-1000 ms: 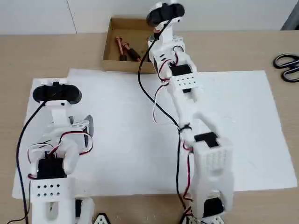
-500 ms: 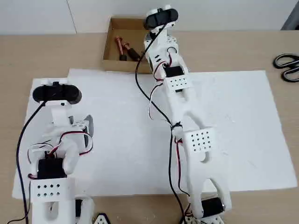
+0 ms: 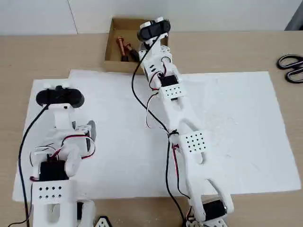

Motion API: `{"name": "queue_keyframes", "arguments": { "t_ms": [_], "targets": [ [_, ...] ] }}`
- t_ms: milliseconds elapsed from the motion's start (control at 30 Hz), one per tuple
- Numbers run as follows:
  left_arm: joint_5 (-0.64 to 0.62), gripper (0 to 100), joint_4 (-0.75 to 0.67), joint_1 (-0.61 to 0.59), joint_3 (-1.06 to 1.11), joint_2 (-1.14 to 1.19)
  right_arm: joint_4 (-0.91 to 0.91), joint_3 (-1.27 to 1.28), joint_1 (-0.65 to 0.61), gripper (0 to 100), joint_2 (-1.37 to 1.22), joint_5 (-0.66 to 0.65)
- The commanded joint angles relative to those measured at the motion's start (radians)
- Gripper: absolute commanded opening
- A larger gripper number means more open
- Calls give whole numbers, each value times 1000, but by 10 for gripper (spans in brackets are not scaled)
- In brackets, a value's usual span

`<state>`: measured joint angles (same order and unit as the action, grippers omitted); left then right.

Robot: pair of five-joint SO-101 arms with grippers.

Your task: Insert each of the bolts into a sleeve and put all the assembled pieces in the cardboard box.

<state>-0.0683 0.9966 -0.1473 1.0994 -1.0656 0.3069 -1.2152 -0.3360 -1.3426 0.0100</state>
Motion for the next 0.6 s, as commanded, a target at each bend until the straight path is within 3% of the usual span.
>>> {"name": "queue_keyframes", "arguments": {
  "t_ms": [0, 133, 567],
  "targets": [
    [2, 160, -23, 0, -4, -15, -19, -80, 2, 72, 18, -9],
    [2, 160, -23, 0, -4, -15, 7, -80, 2, 186, 22, -11],
    [3, 160, -23, 0, -2, -15, 97, -204, 2, 193, 27, -11]
  ]
}}
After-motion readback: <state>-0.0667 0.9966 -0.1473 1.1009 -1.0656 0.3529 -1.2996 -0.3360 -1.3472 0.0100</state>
